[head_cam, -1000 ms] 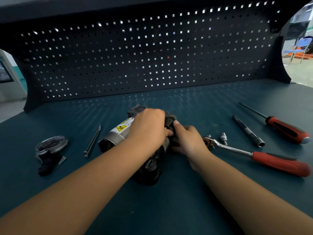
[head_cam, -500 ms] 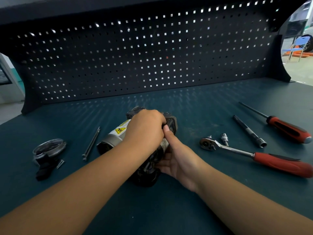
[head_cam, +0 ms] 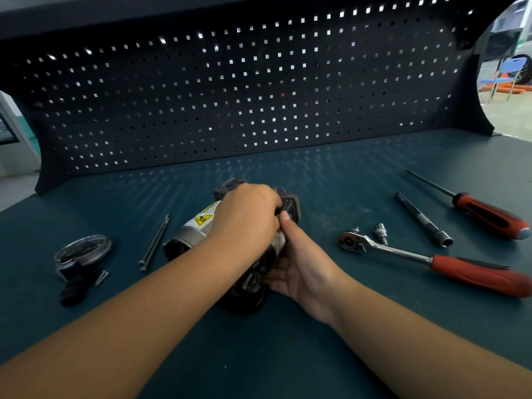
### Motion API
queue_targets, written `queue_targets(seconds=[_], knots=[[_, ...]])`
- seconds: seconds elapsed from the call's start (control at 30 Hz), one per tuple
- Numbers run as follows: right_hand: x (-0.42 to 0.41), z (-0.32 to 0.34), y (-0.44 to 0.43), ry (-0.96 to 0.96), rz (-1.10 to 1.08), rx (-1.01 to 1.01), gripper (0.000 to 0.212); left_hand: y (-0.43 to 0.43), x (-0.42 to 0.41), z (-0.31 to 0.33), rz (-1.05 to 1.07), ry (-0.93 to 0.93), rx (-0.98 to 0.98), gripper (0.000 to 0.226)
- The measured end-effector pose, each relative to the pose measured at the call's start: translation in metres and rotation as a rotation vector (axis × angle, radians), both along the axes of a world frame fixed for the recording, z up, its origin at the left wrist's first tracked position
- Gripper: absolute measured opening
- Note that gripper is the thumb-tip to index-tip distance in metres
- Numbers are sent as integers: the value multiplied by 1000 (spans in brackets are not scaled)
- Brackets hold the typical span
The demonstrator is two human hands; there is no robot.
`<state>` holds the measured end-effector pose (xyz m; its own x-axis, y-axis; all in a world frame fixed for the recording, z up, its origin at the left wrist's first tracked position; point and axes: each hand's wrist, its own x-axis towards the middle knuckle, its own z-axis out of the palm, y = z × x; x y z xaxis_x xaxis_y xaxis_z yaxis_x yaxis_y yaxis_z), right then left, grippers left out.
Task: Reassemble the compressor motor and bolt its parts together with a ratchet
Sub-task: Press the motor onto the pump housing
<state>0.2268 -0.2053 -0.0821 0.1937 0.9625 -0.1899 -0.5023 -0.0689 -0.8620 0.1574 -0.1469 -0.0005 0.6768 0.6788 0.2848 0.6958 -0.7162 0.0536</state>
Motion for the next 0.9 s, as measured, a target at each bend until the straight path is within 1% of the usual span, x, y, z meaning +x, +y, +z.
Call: queue_targets(seconds=[0.1,0.23,0.47,0.63,0.7,0.8,0.9], knots=[[-1,1,0,8,-3,-12,48,-2,-1,1,-11,2,11,21],[0,3,-2,34,-2,-28,48,-1,2,4,-5,76,-2,20],[-2,6,-2,59,16,-39,47,2,2,-1,-47,85,97,16],[0,7,-2,117,10,-63,51,6,6,-3,-42,95,153,20],[0,7,-1,124,-2,-75,51,5,8,-5,-17,74,174,21],[-1,7,1,116,-14,-87,65,2,8,-10,15,-19,227,23],[-2,7,2,127,-33,-87,69,-1,7,-13,12,-60,282,18]])
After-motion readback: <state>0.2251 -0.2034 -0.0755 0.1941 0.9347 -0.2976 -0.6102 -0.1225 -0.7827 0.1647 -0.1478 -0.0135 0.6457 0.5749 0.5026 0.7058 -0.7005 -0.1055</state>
